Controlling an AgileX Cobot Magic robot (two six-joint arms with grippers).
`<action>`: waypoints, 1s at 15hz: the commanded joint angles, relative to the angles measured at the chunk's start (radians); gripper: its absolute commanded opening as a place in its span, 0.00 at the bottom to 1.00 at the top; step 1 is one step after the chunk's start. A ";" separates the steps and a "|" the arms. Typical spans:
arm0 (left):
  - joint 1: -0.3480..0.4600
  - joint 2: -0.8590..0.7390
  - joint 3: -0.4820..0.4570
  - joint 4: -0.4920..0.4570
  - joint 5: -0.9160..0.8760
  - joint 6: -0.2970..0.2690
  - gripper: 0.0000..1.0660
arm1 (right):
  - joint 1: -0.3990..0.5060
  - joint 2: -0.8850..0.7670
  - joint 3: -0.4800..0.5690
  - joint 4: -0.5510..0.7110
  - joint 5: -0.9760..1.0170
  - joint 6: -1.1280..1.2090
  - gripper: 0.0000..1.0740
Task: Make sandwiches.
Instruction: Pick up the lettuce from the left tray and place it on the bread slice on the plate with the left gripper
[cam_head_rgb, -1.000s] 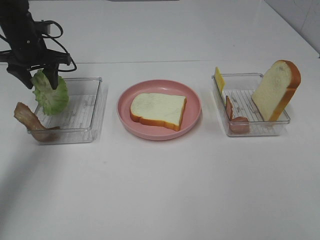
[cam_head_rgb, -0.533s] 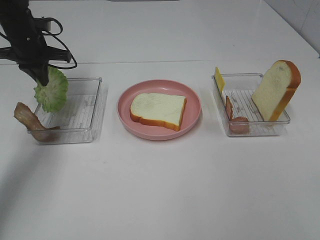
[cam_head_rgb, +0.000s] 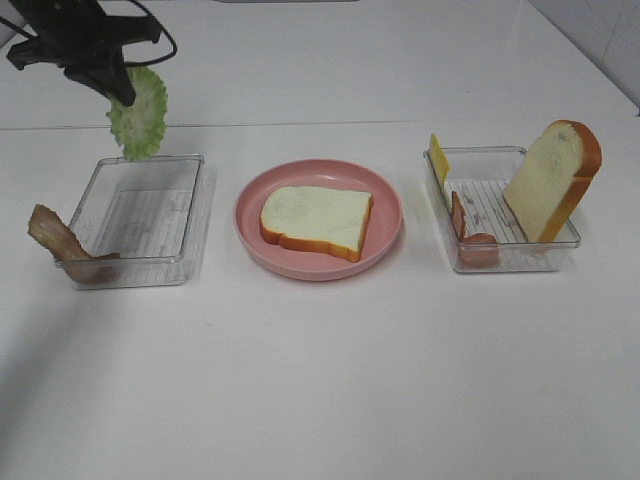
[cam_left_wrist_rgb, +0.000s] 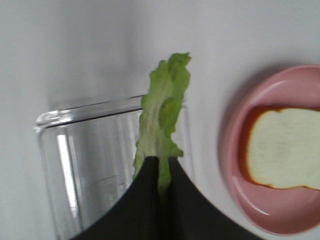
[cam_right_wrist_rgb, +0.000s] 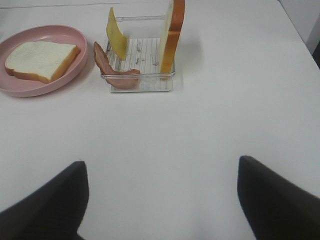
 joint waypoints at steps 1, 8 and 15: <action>-0.008 -0.018 -0.011 -0.227 -0.013 0.083 0.00 | -0.007 -0.007 0.002 0.000 -0.010 0.006 0.73; -0.167 0.049 -0.011 -0.512 -0.134 0.243 0.00 | -0.007 -0.007 0.002 0.002 -0.010 0.006 0.73; -0.242 0.176 -0.011 -0.591 -0.026 0.234 0.00 | -0.007 -0.007 0.002 0.003 -0.010 0.006 0.73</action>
